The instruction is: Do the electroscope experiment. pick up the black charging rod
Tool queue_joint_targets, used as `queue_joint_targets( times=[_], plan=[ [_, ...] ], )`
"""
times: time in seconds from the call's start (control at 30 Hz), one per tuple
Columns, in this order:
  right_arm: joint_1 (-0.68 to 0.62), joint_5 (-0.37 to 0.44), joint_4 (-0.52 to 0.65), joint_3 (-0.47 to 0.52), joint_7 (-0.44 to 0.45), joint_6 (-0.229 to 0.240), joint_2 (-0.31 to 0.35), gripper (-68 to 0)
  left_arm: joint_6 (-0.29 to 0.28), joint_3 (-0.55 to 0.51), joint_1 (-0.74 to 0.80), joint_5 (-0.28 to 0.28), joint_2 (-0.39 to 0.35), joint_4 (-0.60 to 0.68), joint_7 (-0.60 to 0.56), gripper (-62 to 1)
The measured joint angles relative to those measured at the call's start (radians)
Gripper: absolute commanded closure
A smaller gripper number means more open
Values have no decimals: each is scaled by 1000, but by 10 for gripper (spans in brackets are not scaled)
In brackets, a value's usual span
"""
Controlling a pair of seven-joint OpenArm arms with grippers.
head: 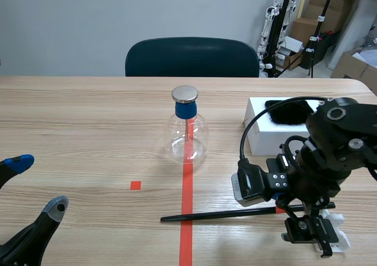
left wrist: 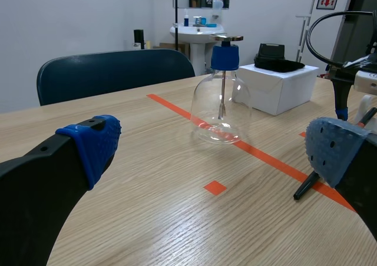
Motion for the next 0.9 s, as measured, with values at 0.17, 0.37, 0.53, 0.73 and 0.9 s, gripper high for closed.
queue_joint_targets(
  times=[0.17, 0.37, 0.53, 0.73, 0.9],
  plan=[
    [0, -15, 0, 0, 0, 0, 0, -288, 0, 0, 0, 0, 0, 0, 0, -623],
    [0, -16, 0, 0, -20, 0, 0, -253, 0, 0, 0, 0, 0, 0, 0, -623],
    [0, -28, 0, 0, -22, 0, 0, -162, 0, 0, 0, 0, 0, 0, 0, -623],
    [0, -30, 0, 0, -22, 0, 0, -87, 0, 0, 0, 0, 0, 0, 0, -623],
    [0, -30, 0, 0, -22, 0, 0, -4, 0, 0, 0, 0, 0, 0, 0, -623]
  ],
)
